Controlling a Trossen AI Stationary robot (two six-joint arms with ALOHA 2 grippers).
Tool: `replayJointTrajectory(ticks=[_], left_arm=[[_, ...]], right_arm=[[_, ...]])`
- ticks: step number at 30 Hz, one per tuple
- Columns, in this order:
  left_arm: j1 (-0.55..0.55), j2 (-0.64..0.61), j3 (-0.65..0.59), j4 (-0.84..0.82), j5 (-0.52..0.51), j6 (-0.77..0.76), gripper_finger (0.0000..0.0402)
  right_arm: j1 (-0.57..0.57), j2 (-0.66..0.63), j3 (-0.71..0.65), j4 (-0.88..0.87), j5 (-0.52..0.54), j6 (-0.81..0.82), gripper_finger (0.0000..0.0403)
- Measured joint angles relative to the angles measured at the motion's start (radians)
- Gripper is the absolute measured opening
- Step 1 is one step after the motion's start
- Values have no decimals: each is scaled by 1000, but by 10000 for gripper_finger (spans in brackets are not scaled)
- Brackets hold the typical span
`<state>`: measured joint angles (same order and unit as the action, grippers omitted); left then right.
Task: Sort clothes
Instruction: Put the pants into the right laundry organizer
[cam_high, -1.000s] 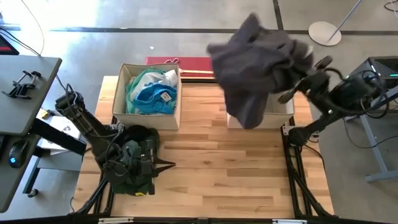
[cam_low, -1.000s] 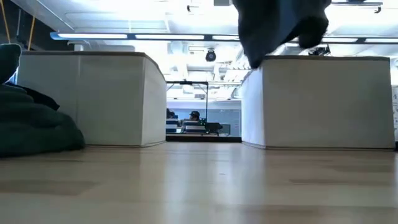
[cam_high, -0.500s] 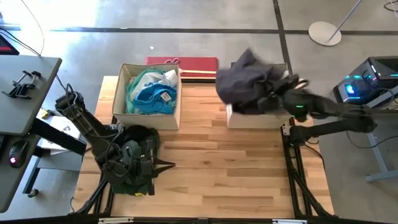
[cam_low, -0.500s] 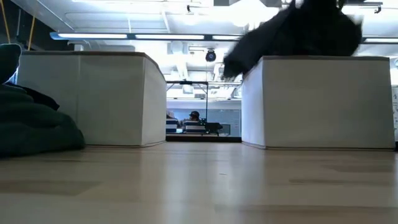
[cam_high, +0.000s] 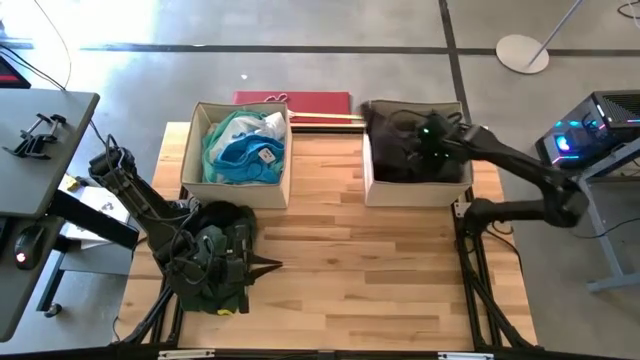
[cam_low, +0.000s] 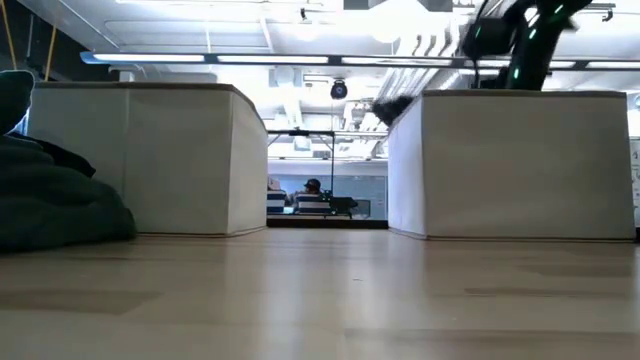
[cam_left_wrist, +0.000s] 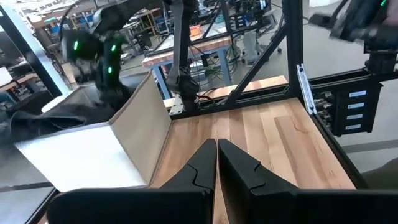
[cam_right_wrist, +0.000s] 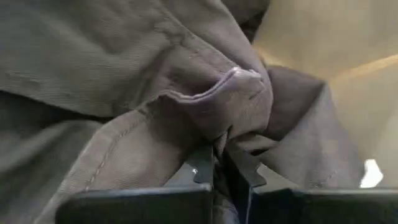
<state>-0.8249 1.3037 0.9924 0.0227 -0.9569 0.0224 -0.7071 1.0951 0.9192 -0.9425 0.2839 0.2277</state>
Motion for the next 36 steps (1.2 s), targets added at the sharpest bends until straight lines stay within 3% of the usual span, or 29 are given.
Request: replayJointTrajectory(ticks=[5, 10, 16, 19, 21, 24, 28, 32, 36], left_arm=[[0, 0, 0, -2, 0, -10, 7], [0, 0, 0, -3, 0, -10, 7], [0, 0, 0, -3, 0, -19, 7], [0, 0, 0, -3, -1, -35, 7], [0, 0, 0, -3, -12, -37, 7], [0, 0, 0, -8, -43, -49, 7], [0, 0, 0, -30, -76, -98, 7], [0, 0, 0, -75, -77, -154, 7], [0, 0, 0, -100, -78, -194, 7]], right_arm=[[-62, 197, -14, -22, -49, -79, 21], [-85, 315, 15, -76, -53, -180, 79], [-101, 333, 209, -305, -53, -191, 166], [-98, 333, 358, -454, -50, -113, 187], [-79, 318, 443, -464, -48, -87, 191], [-32, 261, 496, -301, -73, -186, 192], [-12, 210, 455, -8, -222, -229, 189], [-33, 226, 320, 184, -230, -228, 171], [-52, 298, 101, 329, -315, -210, 152]])
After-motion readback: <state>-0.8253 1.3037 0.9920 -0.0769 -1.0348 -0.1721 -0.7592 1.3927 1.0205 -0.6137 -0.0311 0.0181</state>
